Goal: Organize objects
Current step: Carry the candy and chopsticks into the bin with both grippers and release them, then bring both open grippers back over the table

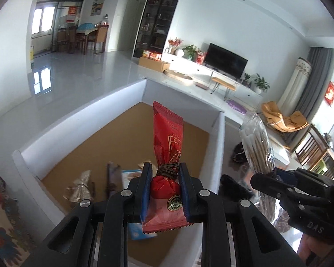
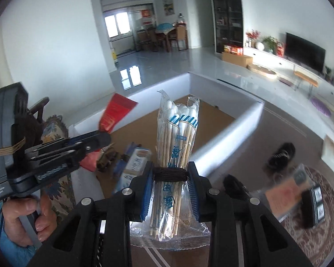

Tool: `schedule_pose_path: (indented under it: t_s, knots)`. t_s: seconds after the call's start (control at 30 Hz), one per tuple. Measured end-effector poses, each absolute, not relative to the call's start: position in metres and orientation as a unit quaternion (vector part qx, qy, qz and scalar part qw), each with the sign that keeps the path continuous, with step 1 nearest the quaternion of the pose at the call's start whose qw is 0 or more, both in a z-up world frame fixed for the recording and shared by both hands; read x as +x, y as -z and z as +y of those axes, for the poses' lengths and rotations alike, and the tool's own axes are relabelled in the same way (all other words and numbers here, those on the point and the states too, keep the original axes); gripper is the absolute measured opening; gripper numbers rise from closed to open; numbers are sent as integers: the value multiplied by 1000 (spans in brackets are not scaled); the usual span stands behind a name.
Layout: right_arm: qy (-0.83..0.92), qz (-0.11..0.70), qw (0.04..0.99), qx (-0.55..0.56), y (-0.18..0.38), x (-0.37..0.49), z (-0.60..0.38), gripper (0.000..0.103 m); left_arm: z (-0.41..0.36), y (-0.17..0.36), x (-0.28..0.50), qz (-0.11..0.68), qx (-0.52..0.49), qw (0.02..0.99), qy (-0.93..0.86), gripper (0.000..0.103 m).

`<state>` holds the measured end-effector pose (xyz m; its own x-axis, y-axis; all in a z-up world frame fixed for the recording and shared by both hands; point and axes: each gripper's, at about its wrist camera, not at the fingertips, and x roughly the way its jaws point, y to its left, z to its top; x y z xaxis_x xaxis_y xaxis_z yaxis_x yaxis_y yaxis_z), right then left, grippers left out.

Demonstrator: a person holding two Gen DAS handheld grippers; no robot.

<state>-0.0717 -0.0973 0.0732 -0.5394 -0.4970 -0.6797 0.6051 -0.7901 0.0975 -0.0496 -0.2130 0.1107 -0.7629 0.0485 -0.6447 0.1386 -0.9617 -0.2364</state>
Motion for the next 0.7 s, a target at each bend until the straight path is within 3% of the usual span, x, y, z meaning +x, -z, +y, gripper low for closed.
schedule_pose_path:
  t_s: [0.1,0.13,0.17,0.2,0.27,0.3,0.37,0.4,0.6,0.7]
  knots:
    - [864,97,334,364,-61,-79,-150,30,-233,-86,-71,122,395,62,908,29]
    - [862,101,336,367,-54,-82,-164,34,-237,-75,-78,115,416,77,899,44]
    - [857,104,337,375,-46,-87,-176,43,-241,-65,-83,110,432,92,890,53]
    - [855,105,331,386,-37,-92,-184,44,-246,-55,-84,113,444,113,882,62]
    - [848,91,325,409,-24,-99,-187,67,-256,-45,-77,140,447,116,876,64]
    - [850,79,324,408,-21,-99,-182,72,-254,-47,-70,137,431,113,885,65]
    - [863,68,317,388,-21,-91,-165,88,-246,-51,-59,128,420,123,890,82]
    - [872,70,308,375,-21,-85,-154,89,-241,-55,-54,128,412,123,894,86]
    - [913,87,224,330,-6,-47,-40,100,-171,-75,-22,101,370,43,923,86]
    - [921,89,150,349,18,-34,37,101,-116,-78,-7,82,359,-41,929,93]
